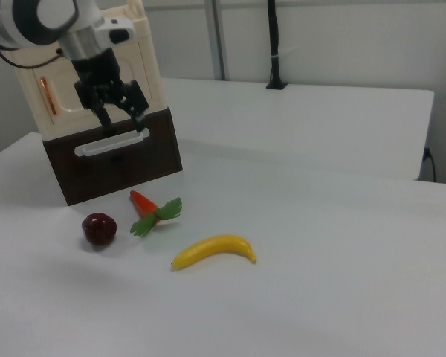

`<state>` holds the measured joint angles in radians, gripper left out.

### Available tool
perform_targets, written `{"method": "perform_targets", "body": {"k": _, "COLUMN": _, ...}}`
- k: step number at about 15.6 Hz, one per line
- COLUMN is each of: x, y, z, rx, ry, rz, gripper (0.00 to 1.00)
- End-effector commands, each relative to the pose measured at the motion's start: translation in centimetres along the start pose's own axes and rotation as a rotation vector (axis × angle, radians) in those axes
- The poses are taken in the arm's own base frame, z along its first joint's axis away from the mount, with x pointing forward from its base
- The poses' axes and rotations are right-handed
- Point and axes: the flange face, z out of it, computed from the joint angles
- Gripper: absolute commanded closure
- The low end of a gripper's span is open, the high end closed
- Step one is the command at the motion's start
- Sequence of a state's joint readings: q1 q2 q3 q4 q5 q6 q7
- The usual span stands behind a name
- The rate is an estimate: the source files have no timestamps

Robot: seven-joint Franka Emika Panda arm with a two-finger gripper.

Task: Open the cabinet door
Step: 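Move the gripper up and over toward the cream cabinet door's edge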

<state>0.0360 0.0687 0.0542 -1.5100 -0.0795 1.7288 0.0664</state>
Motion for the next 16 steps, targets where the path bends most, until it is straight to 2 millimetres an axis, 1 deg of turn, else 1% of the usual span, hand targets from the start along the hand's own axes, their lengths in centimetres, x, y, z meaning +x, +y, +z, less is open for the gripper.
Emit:
{"method": "perform_targets", "body": {"k": 1, "x": 1.4, "y": -4.4, "z": -1.9, "rx": 0.051, "ry": 0.103, "rz": -0.104, "gripper": 0.0}}
{"method": "perform_targets", "body": {"k": 2, "x": 1.6, "y": -5.7, "z": -2.1, "rx": 0.071, "ry": 0.123, "rz": -0.135, "gripper": 0.0}}
{"method": "perform_targets", "body": {"k": 3, "x": 1.8, "y": -6.9, "z": -2.9, "rx": 0.086, "ry": 0.15, "rz": -0.161, "gripper": 0.0}}
{"method": "perform_targets", "body": {"k": 5, "x": 2.1, "y": -9.9, "z": -3.3, "rx": 0.102, "ry": 0.166, "rz": -0.235, "gripper": 0.0}}
{"method": "perform_targets", "body": {"k": 7, "x": 2.4, "y": -12.3, "z": -3.7, "rx": 0.116, "ry": 0.213, "rz": -0.294, "gripper": 0.0}}
{"method": "perform_targets", "body": {"k": 9, "x": 2.6, "y": -14.0, "z": -4.1, "rx": 0.148, "ry": 0.265, "rz": -0.323, "gripper": 0.0}}
{"method": "perform_targets", "body": {"k": 10, "x": 2.6, "y": -14.9, "z": -4.0, "rx": 0.156, "ry": 0.275, "rz": -0.347, "gripper": 0.0}}
{"method": "perform_targets", "body": {"k": 11, "x": 2.6, "y": -15.7, "z": -3.6, "rx": 0.158, "ry": 0.273, "rz": -0.373, "gripper": 0.0}}
{"method": "perform_targets", "body": {"k": 12, "x": 2.4, "y": -16.9, "z": -3.6, "rx": 0.164, "ry": 0.283, "rz": -0.391, "gripper": 0.0}}
{"method": "perform_targets", "body": {"k": 14, "x": 2.4, "y": -18.2, "z": -4.0, "rx": 0.175, "ry": 0.321, "rz": -0.406, "gripper": 0.0}}
{"method": "perform_targets", "body": {"k": 15, "x": 2.3, "y": -19.1, "z": -4.0, "rx": 0.18, "ry": 0.326, "rz": -0.419, "gripper": 0.0}}
{"method": "perform_targets", "body": {"k": 16, "x": 2.1, "y": -20.4, "z": -3.6, "rx": 0.186, "ry": 0.325, "rz": -0.436, "gripper": 0.0}}
